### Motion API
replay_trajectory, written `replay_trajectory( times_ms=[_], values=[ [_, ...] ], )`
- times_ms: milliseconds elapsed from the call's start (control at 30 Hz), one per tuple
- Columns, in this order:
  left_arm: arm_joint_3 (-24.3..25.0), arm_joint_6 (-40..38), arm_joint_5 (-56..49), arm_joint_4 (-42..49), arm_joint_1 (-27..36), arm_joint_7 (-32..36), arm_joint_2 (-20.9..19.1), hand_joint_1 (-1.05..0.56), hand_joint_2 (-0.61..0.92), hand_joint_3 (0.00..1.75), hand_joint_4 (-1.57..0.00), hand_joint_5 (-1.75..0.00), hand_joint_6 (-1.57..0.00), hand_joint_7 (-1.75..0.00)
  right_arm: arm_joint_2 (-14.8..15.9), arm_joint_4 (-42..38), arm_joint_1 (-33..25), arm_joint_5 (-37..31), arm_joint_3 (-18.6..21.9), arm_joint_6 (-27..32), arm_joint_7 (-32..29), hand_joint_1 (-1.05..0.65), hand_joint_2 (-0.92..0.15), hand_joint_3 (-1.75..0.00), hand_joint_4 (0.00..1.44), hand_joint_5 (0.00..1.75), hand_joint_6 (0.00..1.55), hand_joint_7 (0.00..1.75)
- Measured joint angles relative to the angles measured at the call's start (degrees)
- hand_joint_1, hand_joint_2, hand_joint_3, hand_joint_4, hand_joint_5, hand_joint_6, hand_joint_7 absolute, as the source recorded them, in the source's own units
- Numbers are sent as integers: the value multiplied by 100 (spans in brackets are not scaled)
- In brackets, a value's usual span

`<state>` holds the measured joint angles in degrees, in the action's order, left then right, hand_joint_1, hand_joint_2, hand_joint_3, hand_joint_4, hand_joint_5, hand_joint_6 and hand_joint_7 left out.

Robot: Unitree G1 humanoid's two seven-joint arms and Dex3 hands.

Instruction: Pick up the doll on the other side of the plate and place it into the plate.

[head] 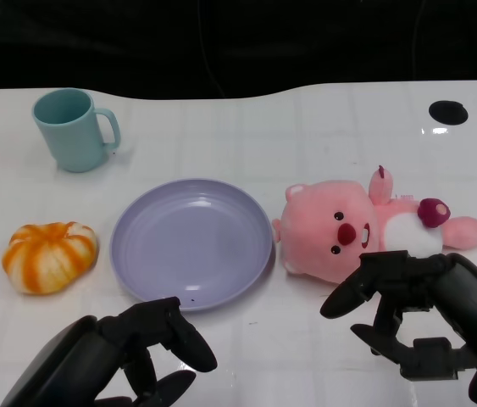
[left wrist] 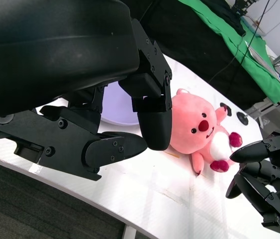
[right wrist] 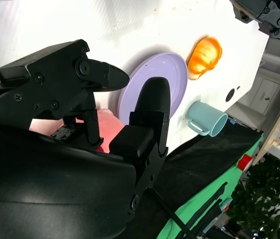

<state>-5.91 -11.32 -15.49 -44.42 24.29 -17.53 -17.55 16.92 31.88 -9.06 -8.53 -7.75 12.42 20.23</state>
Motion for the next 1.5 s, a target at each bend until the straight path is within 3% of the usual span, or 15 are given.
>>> replay_trajectory(
  times_ms=[933,1067,1200,1300,1500],
  values=[
    [-1,-6,12,-24,1,0,-3,-22,83,61,-55,-168,-62,-108,27,1,7,-50,0,-36,21,-13,-70,-58,76,142,80,69],
    [-1,-5,13,-24,0,0,-3,-21,82,61,-55,-167,-63,-108,21,46,38,-190,1,178,-56,-16,-69,-56,63,135,65,62],
    [0,-5,13,-23,-2,0,-3,-21,83,61,-55,-165,-63,-107,15,92,94,-353,14,400,-173,-25,-80,-32,42,126,39,51],
    [3,-4,15,-22,-4,0,-5,-22,83,61,-56,-166,-63,-107,17,175,186,-676,10,678,-288,-41,-90,-11,33,111,30,43],
    [16,2,24,-18,-10,0,-11,-22,83,60,-56,-165,-63,-108,154,316,387,-1384,-73,1247,-294,-51,-92,-6,15,95,18,35]
  ],
)
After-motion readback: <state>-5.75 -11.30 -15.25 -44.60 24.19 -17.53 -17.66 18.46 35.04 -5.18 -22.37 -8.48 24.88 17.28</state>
